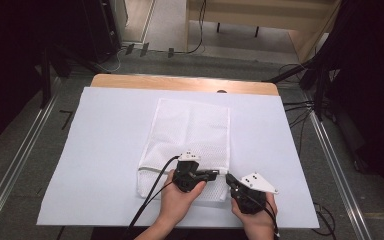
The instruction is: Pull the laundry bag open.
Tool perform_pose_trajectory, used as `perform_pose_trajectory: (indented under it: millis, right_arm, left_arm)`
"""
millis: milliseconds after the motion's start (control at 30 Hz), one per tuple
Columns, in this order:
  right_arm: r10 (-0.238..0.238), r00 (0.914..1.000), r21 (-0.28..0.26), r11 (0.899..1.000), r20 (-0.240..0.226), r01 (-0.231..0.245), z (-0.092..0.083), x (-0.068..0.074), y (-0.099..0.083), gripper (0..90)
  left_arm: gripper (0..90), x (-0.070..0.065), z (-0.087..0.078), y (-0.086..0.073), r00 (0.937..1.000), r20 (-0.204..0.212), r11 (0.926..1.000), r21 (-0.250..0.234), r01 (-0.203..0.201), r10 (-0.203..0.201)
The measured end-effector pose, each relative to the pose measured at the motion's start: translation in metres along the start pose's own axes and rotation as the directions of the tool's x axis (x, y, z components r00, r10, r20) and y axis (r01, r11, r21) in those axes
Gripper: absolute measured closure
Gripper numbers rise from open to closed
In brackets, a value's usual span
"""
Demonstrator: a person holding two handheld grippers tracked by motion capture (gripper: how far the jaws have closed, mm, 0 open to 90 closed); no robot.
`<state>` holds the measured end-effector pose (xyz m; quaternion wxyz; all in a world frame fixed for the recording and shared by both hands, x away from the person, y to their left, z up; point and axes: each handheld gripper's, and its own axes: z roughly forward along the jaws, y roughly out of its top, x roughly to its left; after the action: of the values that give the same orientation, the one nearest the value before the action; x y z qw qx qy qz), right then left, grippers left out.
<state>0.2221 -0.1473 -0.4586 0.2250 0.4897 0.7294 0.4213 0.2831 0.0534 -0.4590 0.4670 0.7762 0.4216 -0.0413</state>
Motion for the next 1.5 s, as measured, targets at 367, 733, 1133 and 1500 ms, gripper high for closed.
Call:
perform_pose_trajectory:
  millis: [367, 733, 1133, 1500]
  right_arm:
    - [-0.004, 1.0000, 0.002, 1.000, 0.008, 0.004, 0.000, -0.004, 0.001, 90.0]
    - [0.012, 0.9997, 0.003, 1.000, 0.023, -0.012, -0.002, -0.009, 0.000, 90.0]
    - [0.016, 0.9993, 0.004, 1.000, 0.033, -0.016, -0.001, -0.012, 0.000, 90.0]
    - [0.032, 0.9978, 0.003, 0.999, 0.058, -0.032, -0.003, -0.019, 0.000, 90.0]
  left_arm:
    - [88.1, 0.006, -0.006, -0.003, 0.9999, -0.016, 1.0000, -0.007, 0.002, -0.002]
    - [88.1, 0.022, -0.027, -0.012, 0.9985, -0.051, 0.9995, -0.027, 0.017, -0.018]
    - [88.1, 0.043, -0.058, -0.023, 0.9958, -0.084, 0.9980, -0.055, 0.030, -0.034]
    - [88.1, 0.068, -0.097, -0.034, 0.9873, -0.140, 0.9928, -0.102, 0.062, -0.076]
